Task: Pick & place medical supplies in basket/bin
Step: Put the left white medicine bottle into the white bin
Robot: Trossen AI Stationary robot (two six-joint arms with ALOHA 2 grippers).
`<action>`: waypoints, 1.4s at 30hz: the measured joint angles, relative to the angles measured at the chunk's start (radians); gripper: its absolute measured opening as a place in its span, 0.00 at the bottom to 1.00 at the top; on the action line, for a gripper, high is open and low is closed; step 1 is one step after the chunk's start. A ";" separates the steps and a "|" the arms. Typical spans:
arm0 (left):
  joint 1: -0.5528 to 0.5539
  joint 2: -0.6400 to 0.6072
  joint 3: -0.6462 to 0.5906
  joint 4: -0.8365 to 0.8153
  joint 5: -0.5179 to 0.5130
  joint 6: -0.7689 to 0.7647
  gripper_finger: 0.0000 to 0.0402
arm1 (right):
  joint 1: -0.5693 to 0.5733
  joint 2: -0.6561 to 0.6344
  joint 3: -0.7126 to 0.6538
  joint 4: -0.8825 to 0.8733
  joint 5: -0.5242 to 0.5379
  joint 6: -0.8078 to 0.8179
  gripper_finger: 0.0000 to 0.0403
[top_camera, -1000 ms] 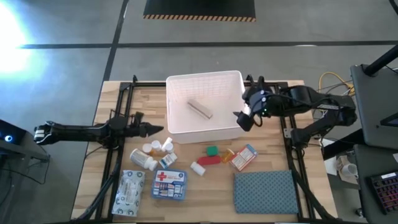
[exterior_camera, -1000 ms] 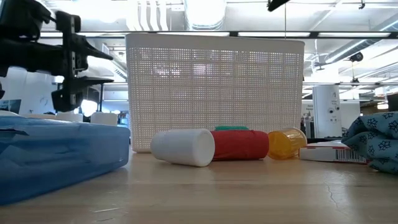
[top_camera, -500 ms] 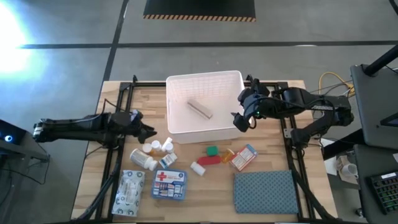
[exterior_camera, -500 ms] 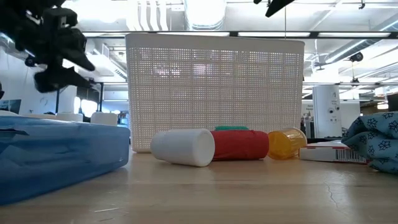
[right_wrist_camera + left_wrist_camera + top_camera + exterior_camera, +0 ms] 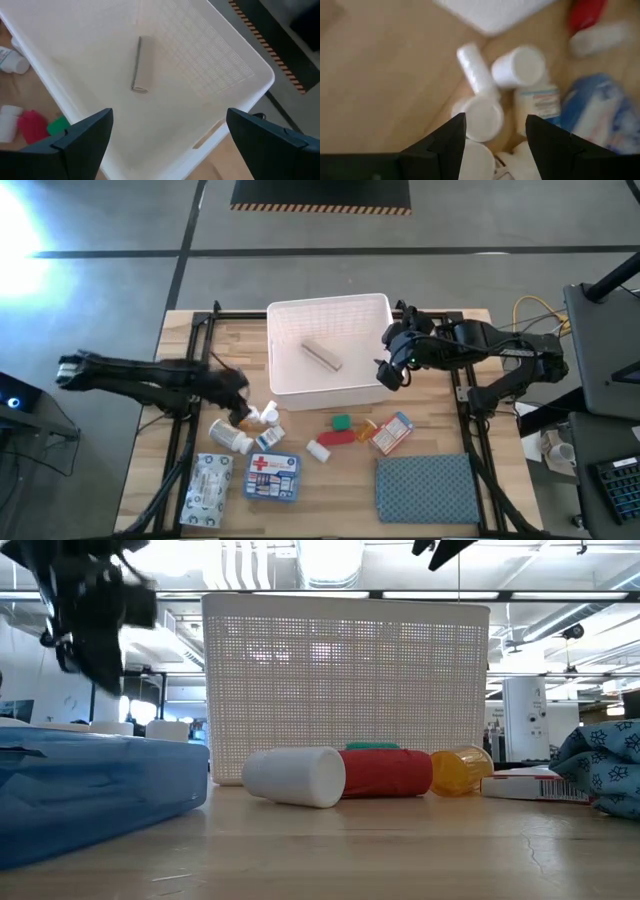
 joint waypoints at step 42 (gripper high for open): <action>-0.373 0.392 0.210 -0.253 -0.365 0.002 0.69 | -0.073 -0.001 -0.054 -0.001 -0.017 -0.235 0.94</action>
